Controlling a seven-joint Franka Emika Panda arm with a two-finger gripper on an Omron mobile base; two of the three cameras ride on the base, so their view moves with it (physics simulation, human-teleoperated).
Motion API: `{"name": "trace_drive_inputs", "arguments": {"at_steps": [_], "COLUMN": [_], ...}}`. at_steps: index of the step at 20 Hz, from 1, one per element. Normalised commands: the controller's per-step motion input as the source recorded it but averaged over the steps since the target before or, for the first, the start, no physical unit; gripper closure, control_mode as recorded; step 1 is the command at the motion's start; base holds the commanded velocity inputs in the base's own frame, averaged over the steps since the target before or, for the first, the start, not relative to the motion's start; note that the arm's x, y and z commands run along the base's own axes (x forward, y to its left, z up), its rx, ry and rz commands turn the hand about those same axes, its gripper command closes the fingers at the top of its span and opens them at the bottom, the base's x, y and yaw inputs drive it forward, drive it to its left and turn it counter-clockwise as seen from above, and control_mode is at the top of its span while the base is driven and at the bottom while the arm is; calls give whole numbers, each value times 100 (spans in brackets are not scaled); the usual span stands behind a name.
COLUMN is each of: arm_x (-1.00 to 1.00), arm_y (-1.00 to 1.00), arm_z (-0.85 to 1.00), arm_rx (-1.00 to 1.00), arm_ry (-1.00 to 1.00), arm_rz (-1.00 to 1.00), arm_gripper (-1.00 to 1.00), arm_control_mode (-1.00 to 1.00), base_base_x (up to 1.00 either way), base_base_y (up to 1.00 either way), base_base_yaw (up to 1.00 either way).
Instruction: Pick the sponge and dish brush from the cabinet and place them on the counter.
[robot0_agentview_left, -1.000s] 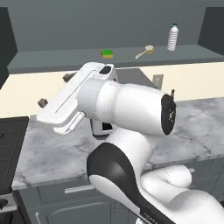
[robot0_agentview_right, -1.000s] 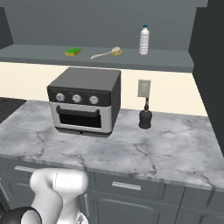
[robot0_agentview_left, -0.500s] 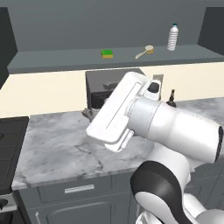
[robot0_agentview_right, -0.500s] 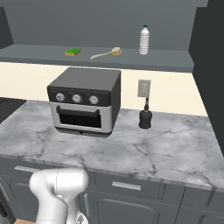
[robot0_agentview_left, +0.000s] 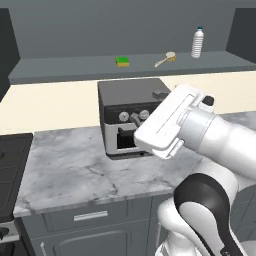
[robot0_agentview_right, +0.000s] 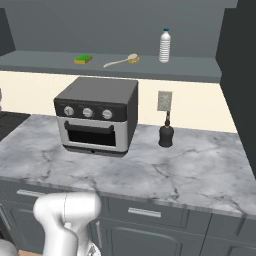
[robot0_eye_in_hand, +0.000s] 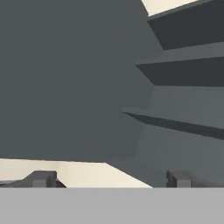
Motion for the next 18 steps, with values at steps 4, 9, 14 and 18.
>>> {"name": "trace_drive_inputs", "arguments": {"at_steps": [4,9,14,18], "arm_x": [24,2,6,7], "arm_y": [-32,0,0,-2], "arm_z": [8,-1,18,20], "arm_rx": [6,-3,0,-7], "arm_ry": [26,9,11,29], "arm_rz": [-13,-2,-9,-19], "arm_gripper": [-100,-100,-100,-100], "arm_control_mode": [-100,-100,-100,-100], "base_base_x": [0,0,0,0], "base_base_y": [0,0,0,0], "base_base_yaw": [0,0,0,0]}}
